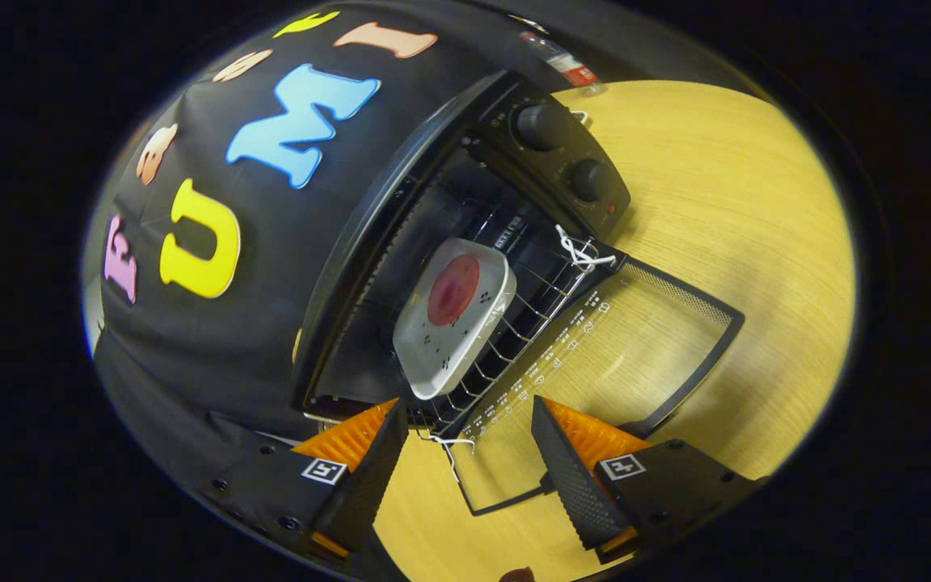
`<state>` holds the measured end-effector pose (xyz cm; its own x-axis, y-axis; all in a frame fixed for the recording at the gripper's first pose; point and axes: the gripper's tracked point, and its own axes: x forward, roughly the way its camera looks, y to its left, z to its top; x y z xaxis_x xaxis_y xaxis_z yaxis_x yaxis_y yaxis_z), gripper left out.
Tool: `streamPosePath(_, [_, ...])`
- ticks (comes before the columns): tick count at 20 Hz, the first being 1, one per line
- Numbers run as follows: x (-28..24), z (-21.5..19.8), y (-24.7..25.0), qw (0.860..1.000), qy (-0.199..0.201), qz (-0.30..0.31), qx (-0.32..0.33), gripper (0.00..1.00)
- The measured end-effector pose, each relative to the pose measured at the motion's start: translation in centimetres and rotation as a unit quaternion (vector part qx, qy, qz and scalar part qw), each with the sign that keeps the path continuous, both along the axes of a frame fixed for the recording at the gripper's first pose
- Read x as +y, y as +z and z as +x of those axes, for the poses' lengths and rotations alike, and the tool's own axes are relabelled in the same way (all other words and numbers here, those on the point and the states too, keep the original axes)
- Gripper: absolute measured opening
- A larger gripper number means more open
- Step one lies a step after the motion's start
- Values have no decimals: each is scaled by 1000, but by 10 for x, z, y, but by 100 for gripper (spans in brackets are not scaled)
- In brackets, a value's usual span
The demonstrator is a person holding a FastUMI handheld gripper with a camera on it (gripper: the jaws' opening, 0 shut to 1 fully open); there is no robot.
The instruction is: Open the toaster oven, put the food inside, and close the toaster oven door.
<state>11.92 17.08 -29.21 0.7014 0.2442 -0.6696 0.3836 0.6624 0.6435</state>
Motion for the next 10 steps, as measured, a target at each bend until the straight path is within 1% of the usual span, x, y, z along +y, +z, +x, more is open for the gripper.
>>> streamPosePath(2, [3,-14,1,999,43,-30,-8,97])
streamPosePath(4, [0,-28,-4,994,78,-72,-5,97])
streamPosePath(7, [-6,-47,-10,983,130,-131,-8,98])
streamPosePath(10, [-12,-65,-19,968,174,-180,-1,98])
